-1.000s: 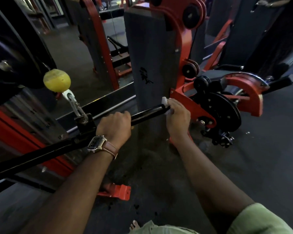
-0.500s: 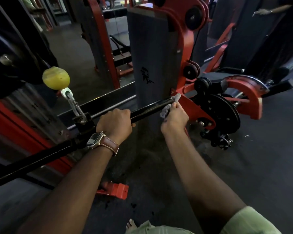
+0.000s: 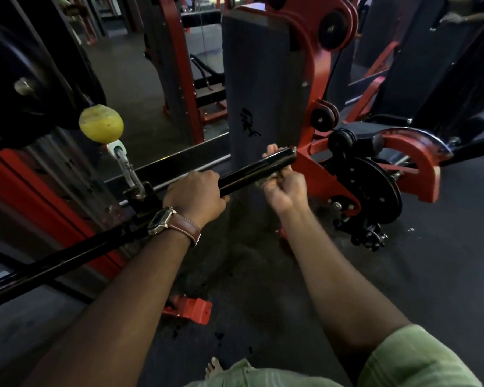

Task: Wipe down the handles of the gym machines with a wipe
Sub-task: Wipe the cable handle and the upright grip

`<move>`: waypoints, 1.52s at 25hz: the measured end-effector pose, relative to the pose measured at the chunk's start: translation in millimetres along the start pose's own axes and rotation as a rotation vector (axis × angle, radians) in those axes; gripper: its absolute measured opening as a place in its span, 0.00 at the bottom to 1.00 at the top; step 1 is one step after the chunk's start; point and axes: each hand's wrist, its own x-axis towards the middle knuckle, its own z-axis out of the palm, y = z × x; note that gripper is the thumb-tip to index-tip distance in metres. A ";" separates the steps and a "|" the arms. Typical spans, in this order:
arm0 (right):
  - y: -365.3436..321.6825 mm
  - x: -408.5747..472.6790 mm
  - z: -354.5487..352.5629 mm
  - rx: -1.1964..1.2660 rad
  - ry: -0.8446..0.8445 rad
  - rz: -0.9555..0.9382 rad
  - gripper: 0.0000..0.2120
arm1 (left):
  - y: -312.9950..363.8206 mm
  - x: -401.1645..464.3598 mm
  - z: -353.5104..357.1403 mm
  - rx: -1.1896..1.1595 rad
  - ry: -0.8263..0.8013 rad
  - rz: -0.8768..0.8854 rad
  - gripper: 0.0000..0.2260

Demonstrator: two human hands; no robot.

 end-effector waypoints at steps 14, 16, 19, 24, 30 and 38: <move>17.7 -0.6 18.9 -0.755 0.364 -0.907 0.13 | 4.5 5.0 1.0 -0.059 0.007 -0.054 0.14; 41.4 -11.1 4.5 -1.221 0.142 -1.214 0.18 | 7.5 9.2 -2.1 -0.114 -0.001 -0.073 0.15; 50.4 -8.2 -31.8 -1.682 -0.361 -1.442 0.17 | 7.4 14.4 -3.1 -0.122 -0.026 -0.086 0.17; -3.3 16.6 -27.9 -1.743 -0.237 -1.453 0.14 | -3.8 15.9 4.6 -0.070 -0.074 -0.123 0.16; -4.1 8.3 -25.2 -1.919 -0.306 -1.527 0.13 | -6.6 17.0 6.1 -0.057 -0.089 -0.117 0.15; 21.3 -8.6 -20.3 -1.921 -0.354 -1.428 0.07 | -10.0 15.6 6.7 -0.063 -0.060 -0.126 0.16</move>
